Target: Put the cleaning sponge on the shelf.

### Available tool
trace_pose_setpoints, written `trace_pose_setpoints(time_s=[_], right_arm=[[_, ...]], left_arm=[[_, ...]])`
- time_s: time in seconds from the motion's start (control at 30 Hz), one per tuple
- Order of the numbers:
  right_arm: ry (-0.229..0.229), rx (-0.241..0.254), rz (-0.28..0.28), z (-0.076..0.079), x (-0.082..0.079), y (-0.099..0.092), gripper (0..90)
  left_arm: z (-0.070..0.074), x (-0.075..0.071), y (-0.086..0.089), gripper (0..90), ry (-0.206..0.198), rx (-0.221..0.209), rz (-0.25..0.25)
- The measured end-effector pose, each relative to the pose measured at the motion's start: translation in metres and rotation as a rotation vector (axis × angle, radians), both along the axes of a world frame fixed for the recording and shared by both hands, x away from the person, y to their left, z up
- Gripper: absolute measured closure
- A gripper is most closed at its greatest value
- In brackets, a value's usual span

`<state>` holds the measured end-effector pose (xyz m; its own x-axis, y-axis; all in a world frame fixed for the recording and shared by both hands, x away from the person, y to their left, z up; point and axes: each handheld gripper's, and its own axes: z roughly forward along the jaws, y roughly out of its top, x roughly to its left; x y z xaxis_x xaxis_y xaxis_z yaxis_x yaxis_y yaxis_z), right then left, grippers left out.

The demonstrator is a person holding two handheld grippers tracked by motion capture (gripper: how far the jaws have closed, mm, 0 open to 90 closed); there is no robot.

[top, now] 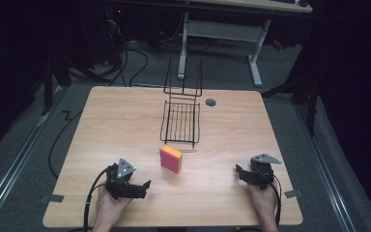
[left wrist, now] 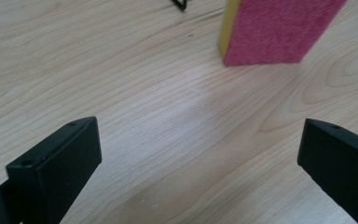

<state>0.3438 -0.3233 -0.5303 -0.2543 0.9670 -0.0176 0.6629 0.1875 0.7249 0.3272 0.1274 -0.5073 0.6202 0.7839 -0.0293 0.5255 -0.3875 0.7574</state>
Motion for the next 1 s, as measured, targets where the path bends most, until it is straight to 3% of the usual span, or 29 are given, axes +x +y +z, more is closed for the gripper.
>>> trace_pose_setpoints(time_s=[0.5, 0.83, 1.0], right_arm=[[0.0, 0.0, 0.002, 0.0, 0.0, 0.0, 33.4], [0.001, 0.001, 0.002, 0.0, 0.0, 0.0, 33.2], [0.001, 0.001, 0.002, 0.0, 0.0, 0.0, 33.2]], left_arm=[[0.025, -0.004, -0.041, 0.0, -0.024, 0.006, -0.053], [0.035, 0.006, -0.059, 0.0, -0.03, -0.015, -0.04], [0.037, 0.013, -0.067, 0.0, -0.013, -0.026, -0.038]])
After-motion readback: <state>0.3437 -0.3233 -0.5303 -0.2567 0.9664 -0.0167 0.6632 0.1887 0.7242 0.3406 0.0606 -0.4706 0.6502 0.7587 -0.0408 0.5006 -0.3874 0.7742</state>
